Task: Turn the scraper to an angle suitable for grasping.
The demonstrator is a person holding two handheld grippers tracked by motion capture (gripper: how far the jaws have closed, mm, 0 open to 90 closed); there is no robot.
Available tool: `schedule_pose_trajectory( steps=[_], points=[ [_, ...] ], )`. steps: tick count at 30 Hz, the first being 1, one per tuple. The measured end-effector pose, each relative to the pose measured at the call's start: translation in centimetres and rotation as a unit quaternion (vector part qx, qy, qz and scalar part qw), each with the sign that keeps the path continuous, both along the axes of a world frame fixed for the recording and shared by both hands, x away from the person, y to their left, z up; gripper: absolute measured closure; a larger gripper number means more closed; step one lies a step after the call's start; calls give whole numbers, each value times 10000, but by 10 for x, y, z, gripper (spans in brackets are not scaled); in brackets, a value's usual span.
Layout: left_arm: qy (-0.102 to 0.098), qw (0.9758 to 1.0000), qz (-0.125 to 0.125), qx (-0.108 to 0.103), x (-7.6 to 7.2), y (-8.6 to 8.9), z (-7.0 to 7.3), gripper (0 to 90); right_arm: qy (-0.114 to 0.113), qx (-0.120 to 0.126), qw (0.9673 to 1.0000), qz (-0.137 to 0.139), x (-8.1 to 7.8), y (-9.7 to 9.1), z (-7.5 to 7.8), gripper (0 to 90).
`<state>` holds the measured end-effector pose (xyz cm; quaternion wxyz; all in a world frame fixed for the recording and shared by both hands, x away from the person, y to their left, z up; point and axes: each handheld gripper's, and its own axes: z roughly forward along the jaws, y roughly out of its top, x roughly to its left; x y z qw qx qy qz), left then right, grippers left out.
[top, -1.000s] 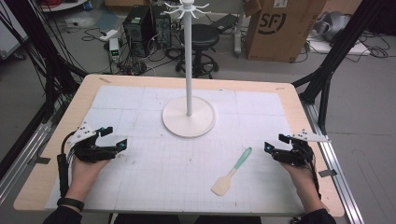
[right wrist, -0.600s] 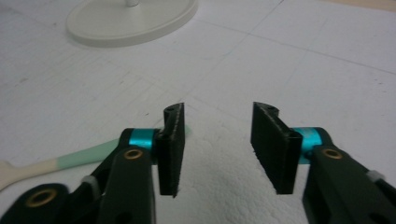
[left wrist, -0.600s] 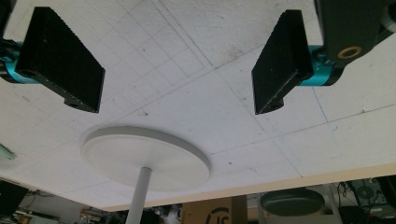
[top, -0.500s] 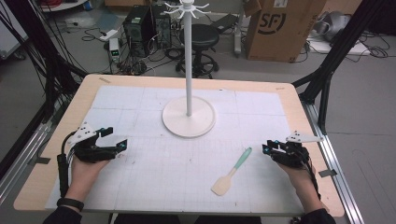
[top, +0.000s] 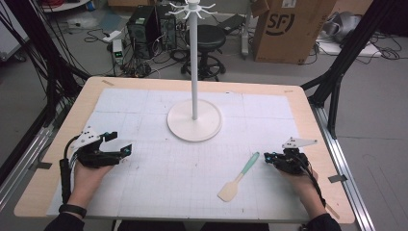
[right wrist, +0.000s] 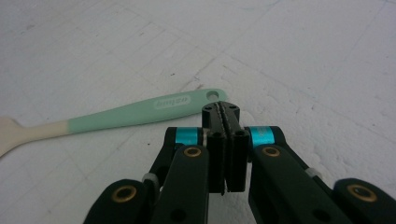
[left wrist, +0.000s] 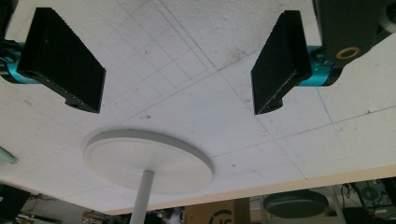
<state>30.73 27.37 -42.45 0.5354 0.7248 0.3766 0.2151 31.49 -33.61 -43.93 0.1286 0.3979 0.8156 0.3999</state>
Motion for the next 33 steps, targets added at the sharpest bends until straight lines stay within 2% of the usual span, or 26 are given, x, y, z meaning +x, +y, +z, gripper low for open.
schedule_pose_trajectory(
  steps=[9,17,25,28,33],
  points=[
    [-8,10000,0,-50,0,0,0,187,197,-150,9997,-75,10,13,-5,893],
    [8,10000,-43,-68,1,0,-1,189,142,-357,9993,30,24,35,-3,893],
    [16,10000,-65,-63,1,0,-1,191,163,-437,9981,407,43,74,-2,893],
    [23,9999,-81,-67,0,-1,0,193,52,-569,9969,550,46,93,-1,893],
    [36,9999,-108,-59,0,-2,-1,195,77,-575,9956,741,50,116,-1,893]
  ],
)
